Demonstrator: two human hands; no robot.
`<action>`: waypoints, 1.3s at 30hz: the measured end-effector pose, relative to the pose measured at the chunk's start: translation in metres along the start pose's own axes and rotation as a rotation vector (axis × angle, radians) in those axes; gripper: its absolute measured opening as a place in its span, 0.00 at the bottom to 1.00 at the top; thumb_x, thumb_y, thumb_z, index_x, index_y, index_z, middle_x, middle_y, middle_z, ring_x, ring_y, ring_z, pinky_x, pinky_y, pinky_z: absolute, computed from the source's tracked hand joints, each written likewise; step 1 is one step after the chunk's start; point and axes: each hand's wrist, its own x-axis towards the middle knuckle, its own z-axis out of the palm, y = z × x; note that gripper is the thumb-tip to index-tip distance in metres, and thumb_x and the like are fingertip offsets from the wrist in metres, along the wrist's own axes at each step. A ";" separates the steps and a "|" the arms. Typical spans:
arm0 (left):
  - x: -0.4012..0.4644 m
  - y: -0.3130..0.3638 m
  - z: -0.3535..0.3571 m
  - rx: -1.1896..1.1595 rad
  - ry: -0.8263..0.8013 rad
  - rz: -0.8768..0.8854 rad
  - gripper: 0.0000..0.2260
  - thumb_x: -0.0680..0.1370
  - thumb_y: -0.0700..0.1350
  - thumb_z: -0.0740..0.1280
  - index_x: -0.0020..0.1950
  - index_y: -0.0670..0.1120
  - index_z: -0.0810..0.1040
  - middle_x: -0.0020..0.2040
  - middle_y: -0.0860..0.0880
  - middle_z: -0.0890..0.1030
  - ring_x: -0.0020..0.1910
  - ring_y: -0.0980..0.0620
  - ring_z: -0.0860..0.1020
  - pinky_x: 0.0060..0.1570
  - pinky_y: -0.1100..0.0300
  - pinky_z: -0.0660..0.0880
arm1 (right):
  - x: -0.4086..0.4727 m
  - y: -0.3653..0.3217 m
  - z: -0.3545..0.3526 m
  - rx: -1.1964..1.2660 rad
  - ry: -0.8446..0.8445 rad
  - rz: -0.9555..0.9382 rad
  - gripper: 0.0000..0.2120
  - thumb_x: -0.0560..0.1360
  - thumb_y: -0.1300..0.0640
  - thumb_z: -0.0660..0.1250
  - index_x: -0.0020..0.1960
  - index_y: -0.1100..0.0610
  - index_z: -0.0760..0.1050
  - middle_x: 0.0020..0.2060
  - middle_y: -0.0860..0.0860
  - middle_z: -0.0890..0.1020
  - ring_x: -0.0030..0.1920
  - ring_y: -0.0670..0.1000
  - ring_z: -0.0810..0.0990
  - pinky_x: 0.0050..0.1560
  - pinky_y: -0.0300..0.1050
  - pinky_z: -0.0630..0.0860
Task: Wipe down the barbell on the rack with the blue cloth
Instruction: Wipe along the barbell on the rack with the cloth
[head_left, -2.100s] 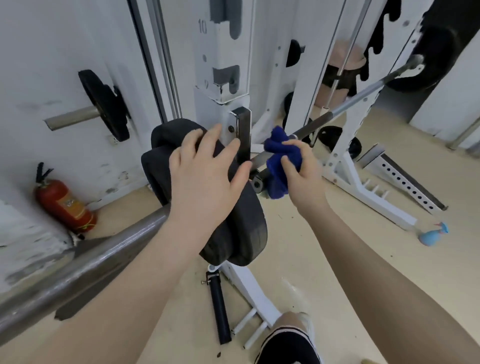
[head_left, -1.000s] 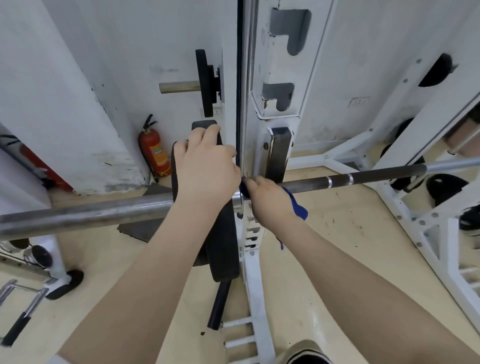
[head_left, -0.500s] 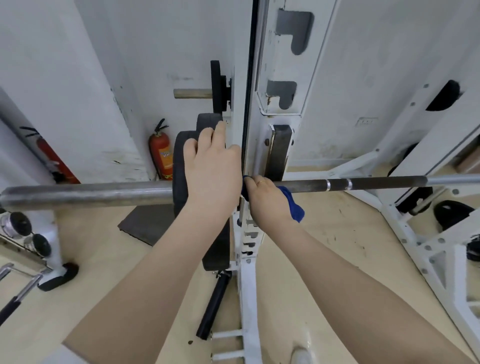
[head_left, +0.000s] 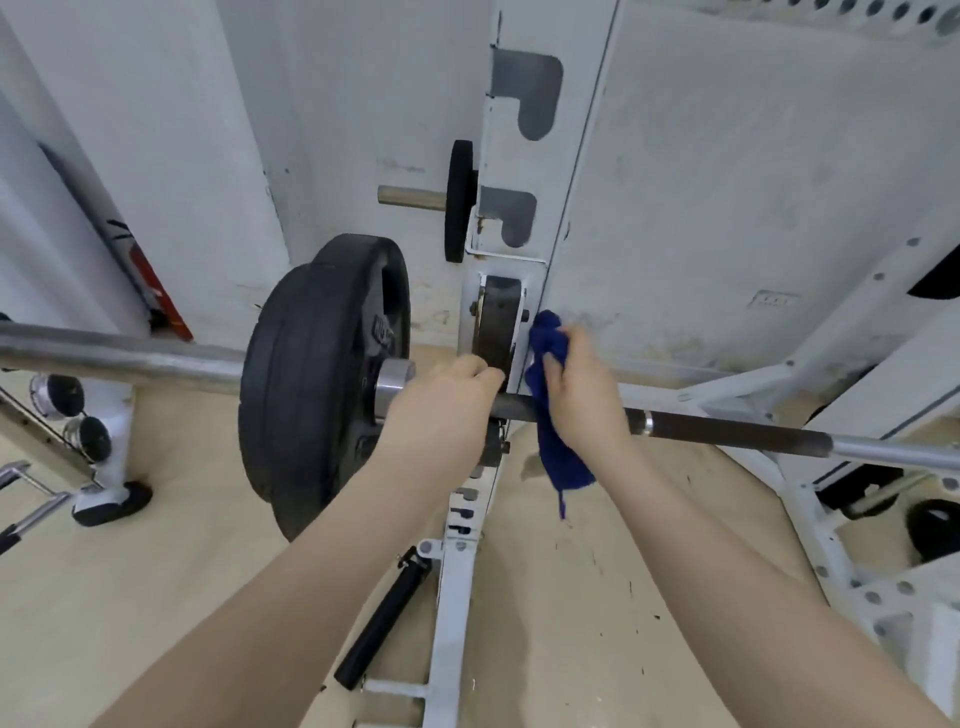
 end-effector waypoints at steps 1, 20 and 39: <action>0.002 0.003 0.008 -0.028 -0.029 -0.035 0.22 0.75 0.33 0.59 0.69 0.45 0.66 0.68 0.47 0.67 0.65 0.45 0.68 0.60 0.50 0.71 | -0.002 0.004 0.016 -0.152 -0.033 -0.079 0.10 0.80 0.55 0.56 0.57 0.59 0.70 0.44 0.56 0.80 0.43 0.55 0.77 0.46 0.45 0.69; 0.039 0.039 0.094 0.016 0.144 0.108 0.15 0.68 0.38 0.56 0.44 0.41 0.82 0.41 0.44 0.82 0.39 0.43 0.81 0.32 0.57 0.78 | -0.010 0.071 0.016 -0.495 0.187 -0.481 0.14 0.64 0.62 0.67 0.49 0.56 0.79 0.41 0.53 0.82 0.40 0.58 0.80 0.42 0.47 0.75; 0.069 0.137 0.100 -0.183 0.077 0.015 0.19 0.78 0.41 0.57 0.69 0.49 0.67 0.65 0.50 0.71 0.65 0.48 0.66 0.63 0.55 0.58 | -0.017 0.179 -0.083 -0.686 0.212 -0.254 0.17 0.51 0.66 0.76 0.39 0.58 0.78 0.36 0.54 0.79 0.35 0.57 0.76 0.34 0.44 0.70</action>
